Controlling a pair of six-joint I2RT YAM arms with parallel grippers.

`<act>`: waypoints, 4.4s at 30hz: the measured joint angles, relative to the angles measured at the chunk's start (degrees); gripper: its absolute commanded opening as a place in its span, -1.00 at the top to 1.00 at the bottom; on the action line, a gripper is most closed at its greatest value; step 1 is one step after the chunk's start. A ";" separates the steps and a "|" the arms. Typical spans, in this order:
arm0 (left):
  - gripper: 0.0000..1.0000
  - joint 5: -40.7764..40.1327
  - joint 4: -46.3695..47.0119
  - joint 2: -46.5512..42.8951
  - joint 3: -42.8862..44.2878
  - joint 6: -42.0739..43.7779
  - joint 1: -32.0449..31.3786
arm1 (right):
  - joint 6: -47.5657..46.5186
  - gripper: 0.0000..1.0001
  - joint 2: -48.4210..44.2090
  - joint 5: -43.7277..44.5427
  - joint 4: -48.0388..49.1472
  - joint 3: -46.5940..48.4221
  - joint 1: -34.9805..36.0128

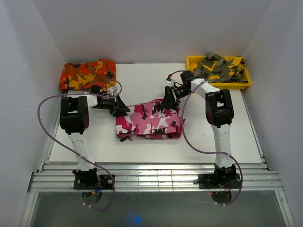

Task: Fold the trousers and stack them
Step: Fold the trousers, then neatly place the folded trousers to the corner

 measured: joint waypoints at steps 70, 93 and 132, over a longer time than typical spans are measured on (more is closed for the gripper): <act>-0.44 1.11 -1.09 -8.63 -16.06 -2.10 6.34 | 2.67 -0.80 -11.54 12.17 -8.48 -17.75 -8.98; 1.00 -9.73 -1.60 -21.18 -10.47 -3.21 1.81 | -3.23 0.84 -8.66 1.84 -8.37 -3.63 -1.64; 1.00 -28.79 20.50 -19.41 8.24 1.81 19.56 | 25.88 0.82 20.15 42.42 67.76 25.99 20.39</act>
